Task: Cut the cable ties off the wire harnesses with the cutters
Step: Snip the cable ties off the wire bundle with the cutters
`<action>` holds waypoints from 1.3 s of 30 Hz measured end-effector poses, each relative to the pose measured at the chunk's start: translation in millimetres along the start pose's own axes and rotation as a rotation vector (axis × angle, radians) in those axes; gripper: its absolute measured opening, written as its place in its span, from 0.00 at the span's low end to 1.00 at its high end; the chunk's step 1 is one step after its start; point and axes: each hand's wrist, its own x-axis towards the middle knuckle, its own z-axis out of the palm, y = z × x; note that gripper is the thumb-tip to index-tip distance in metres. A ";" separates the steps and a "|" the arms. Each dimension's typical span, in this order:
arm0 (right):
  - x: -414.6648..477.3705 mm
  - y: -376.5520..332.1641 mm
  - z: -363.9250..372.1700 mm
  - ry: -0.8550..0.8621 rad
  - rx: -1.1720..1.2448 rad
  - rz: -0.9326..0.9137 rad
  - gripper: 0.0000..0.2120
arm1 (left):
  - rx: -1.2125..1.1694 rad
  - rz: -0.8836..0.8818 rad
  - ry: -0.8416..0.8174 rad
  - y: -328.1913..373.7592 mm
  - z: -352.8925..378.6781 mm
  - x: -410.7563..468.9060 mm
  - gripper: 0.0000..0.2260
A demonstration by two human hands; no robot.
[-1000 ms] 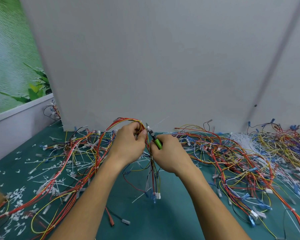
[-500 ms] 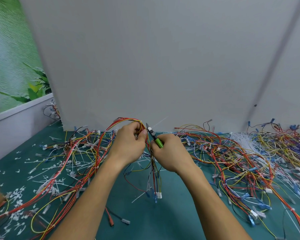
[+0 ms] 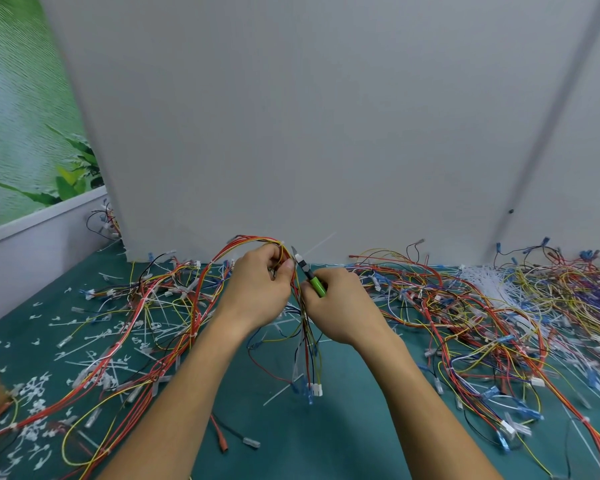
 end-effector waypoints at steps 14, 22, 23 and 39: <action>1.7 0.9 -0.2 0.022 0.005 -0.006 0.19 | -0.002 0.010 0.010 0.5 -1.3 0.4 0.10; 0.5 1.0 -1.6 -0.026 0.008 0.019 0.16 | 0.007 0.006 0.009 -0.6 4.1 -0.1 0.11; 0.6 1.0 -1.5 -0.023 0.014 0.020 0.17 | 0.000 0.008 0.009 -0.7 3.9 -0.2 0.11; 0.8 -0.8 1.2 0.003 0.025 0.028 0.16 | -0.029 0.016 -0.003 0.0 1.1 -0.6 0.10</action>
